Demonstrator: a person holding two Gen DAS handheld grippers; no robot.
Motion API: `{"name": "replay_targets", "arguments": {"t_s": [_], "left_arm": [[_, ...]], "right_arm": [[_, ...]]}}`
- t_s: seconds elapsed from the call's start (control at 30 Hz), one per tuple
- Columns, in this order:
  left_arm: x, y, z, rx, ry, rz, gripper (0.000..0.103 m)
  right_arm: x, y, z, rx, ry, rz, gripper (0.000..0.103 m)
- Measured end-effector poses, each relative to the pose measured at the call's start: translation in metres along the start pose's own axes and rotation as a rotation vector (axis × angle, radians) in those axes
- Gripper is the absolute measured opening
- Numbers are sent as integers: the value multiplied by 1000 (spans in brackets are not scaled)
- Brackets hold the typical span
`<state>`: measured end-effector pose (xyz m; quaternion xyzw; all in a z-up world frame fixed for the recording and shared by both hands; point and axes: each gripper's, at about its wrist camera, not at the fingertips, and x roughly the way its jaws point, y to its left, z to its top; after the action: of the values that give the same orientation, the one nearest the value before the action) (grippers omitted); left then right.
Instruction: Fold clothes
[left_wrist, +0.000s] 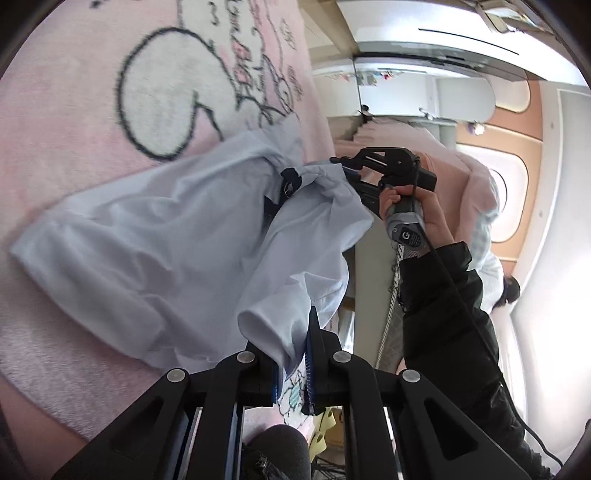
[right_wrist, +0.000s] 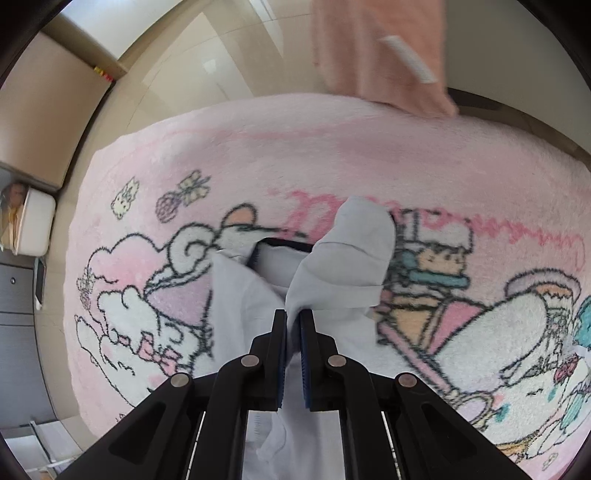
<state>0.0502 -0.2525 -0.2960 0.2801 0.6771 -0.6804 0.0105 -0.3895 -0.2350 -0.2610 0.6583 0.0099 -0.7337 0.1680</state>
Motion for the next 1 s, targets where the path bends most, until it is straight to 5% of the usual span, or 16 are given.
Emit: {"name": "replay_targets", "arguments": {"t_s": [0.47, 0.7, 1.0], "left_arm": [[-17, 24, 18, -74, -59, 47, 9], [-22, 27, 18, -56, -60, 100, 9], [-28, 26, 20, -8, -92, 231, 9]], "right_arm": [[20, 67, -3, -82, -13, -77, 5], [34, 76, -6, -108, 4, -27, 5], [-6, 73, -9, -246, -90, 92, 5]]}}
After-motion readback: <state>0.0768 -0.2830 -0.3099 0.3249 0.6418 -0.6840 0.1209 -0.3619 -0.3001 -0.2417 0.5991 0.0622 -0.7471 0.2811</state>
